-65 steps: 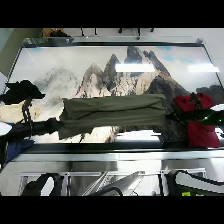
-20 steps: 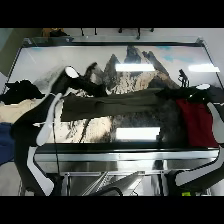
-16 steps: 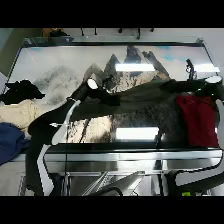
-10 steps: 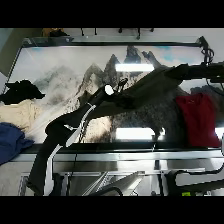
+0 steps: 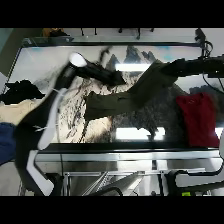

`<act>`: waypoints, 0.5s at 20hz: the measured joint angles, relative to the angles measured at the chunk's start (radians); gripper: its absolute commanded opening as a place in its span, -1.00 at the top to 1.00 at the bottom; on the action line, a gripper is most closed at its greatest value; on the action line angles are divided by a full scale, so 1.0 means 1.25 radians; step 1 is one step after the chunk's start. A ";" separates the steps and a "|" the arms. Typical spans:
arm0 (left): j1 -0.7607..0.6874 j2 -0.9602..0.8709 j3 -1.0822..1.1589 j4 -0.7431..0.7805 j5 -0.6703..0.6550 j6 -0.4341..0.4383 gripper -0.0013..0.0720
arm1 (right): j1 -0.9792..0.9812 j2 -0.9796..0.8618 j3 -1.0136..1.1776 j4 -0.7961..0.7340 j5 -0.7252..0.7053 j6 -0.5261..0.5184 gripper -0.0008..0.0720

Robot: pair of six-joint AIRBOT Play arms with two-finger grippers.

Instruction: Fold the shirts.

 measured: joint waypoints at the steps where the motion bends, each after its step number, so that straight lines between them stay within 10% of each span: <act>1: 0.044 0.062 0.000 -0.016 -0.016 0.005 0.92 | 0.036 -0.002 0.000 0.005 -0.025 0.004 0.94; 5: 0.210 0.284 0.000 -0.047 -0.054 0.014 0.92 | 0.234 -0.038 0.001 0.012 -0.190 0.011 0.92; 8: 0.303 0.398 -0.001 -0.050 -0.091 0.021 0.92 | 0.405 -0.110 0.001 0.011 -0.323 0.011 -0.06; 10: 0.347 0.454 -0.008 -0.053 -0.122 0.026 0.92 | 0.508 -0.182 0.001 -0.005 -0.397 0.011 -0.09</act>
